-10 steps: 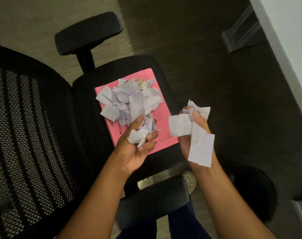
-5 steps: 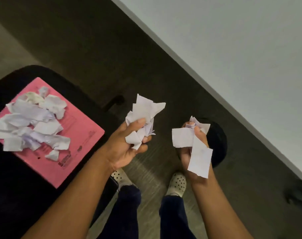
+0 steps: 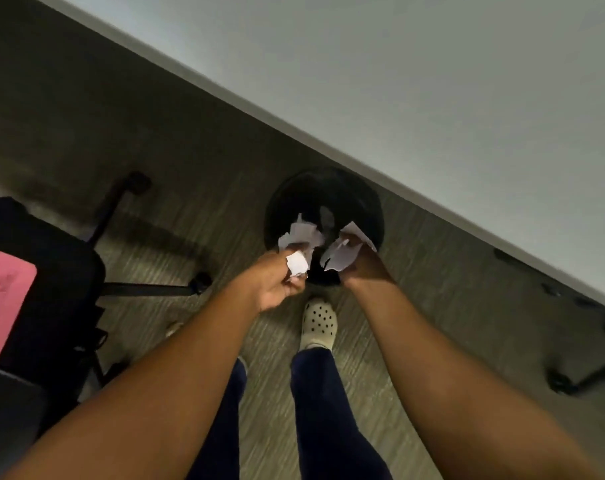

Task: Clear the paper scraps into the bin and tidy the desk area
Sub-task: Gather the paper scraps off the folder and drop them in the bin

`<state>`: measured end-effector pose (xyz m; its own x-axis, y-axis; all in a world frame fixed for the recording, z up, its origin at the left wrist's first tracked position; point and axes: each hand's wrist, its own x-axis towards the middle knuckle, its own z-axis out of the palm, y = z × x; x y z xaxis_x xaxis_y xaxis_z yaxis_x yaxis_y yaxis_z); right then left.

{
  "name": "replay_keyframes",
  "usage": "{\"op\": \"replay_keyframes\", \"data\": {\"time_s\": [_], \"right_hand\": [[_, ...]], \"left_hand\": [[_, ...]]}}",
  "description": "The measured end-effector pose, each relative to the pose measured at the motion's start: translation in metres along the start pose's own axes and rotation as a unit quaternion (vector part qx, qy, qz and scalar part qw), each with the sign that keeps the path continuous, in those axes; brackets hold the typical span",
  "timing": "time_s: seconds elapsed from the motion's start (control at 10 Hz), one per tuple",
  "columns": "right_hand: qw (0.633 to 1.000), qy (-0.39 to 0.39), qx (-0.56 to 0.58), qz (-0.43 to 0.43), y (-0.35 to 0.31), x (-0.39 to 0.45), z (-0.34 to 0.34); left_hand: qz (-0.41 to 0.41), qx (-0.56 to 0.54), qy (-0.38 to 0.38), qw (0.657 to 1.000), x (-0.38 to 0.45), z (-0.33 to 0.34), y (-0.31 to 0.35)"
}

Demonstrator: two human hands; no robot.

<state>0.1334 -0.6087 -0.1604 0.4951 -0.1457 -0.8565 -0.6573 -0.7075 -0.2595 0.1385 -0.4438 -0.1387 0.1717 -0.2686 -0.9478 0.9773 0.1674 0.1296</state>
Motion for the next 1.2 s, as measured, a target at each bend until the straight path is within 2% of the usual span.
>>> {"op": "replay_keyframes", "data": {"time_s": [0.1, 0.2, 0.3, 0.4, 0.5, 0.6, 0.7, 0.8, 0.9, 1.0, 1.1, 1.2], "right_hand": [[0.975, -0.006, 0.217, 0.034, 0.022, 0.017, 0.003], [0.952, 0.056, 0.302, 0.002, 0.037, 0.036, -0.002], [0.866, 0.01, 0.497, 0.052, 0.027, 0.034, -0.02], [0.808, -0.016, 0.587, 0.057, 0.03, 0.035, -0.026], [0.733, -0.034, 0.674, 0.088, 0.028, 0.039, -0.03], [0.742, -0.004, 0.665, 0.081, 0.023, 0.031, -0.027], [0.776, 0.021, 0.623, 0.095, 0.017, 0.015, -0.022], [0.81, 0.034, 0.58, 0.075, -0.003, -0.012, -0.01], [0.859, 0.053, 0.505, 0.065, -0.035, -0.054, 0.005], [0.886, 0.065, 0.458, -0.038, -0.071, -0.101, 0.023], [0.909, 0.067, 0.364, -0.189, -0.118, -0.142, 0.045], [0.919, 0.037, 0.264, -0.29, -0.176, -0.17, 0.066]], "left_hand": [[-0.027, -0.008, 0.05, 0.998, 0.042, 0.014, -0.002], [-0.037, 0.016, 0.034, 0.999, 0.066, 0.022, 0.008], [-0.03, 0.036, 0.013, 0.999, 0.08, 0.027, 0.016], [-0.025, 0.03, -0.013, 0.999, 0.088, 0.034, 0.019], [-0.026, -0.017, -0.005, 0.999, 0.084, 0.042, 0.024], [-0.012, -0.05, -0.025, 0.998, 0.068, 0.037, 0.027], [0.015, -0.078, 0.032, 0.996, 0.039, 0.027, 0.028], [0.065, -0.063, 0.097, 0.991, 0.004, 0.015, 0.028], [0.083, -0.061, 0.107, 0.989, -0.05, -0.006, 0.03], [0.128, -0.068, 0.064, 0.987, -0.121, -0.033, 0.036], [0.2, -0.082, 0.032, 0.976, -0.197, -0.073, 0.048], [0.299, -0.089, 0.04, 0.949, -0.263, -0.128, 0.061]]}}
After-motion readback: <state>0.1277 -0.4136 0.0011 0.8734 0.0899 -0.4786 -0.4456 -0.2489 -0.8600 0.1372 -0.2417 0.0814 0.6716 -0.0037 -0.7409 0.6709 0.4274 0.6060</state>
